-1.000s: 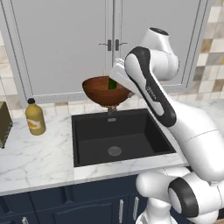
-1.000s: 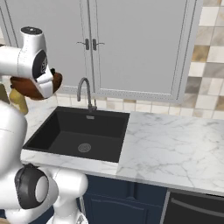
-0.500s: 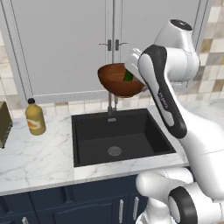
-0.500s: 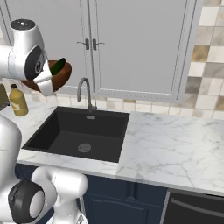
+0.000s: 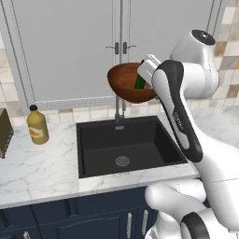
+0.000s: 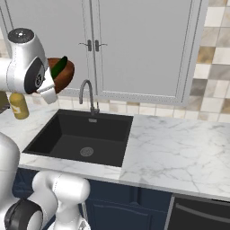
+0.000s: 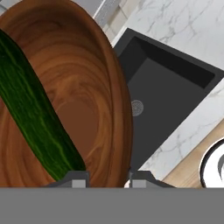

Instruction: Pick the cucumber from the sink and place it in the bowl. Then pick the bowl and place it in the microwave. Then close the microwave door and press the start button.

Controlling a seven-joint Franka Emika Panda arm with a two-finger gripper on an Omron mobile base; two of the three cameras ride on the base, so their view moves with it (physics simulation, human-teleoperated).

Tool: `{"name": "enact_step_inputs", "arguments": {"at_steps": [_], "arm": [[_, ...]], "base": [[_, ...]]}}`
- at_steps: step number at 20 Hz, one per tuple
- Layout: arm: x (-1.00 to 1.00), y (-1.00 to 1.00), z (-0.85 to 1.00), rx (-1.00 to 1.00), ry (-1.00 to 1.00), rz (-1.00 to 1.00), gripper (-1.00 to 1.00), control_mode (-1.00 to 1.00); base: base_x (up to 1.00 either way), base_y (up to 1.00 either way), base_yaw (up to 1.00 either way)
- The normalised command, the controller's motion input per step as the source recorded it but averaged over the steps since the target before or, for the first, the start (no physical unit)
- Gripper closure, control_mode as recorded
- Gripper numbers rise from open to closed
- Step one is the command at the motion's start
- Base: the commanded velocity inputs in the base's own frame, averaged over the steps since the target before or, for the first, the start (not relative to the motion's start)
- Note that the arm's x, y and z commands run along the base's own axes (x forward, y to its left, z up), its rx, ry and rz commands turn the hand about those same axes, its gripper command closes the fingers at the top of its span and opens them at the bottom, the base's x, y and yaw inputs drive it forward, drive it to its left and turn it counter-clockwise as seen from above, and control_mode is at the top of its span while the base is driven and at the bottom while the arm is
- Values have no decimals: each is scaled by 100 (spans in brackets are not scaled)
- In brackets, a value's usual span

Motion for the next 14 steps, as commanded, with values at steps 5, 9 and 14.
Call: {"name": "enact_step_inputs", "arguments": {"at_steps": [5, 9, 14], "arm": [[0, 0, 0, 0, 0, 0, 100, -100], [-1, 0, 0, 0, 0, 0, 100, -100], [-5, 0, 0, 0, -1, 0, 100, 100]], "base": [[0, 0, 0], [0, 0, 0], [-21, -3, 0]]}}
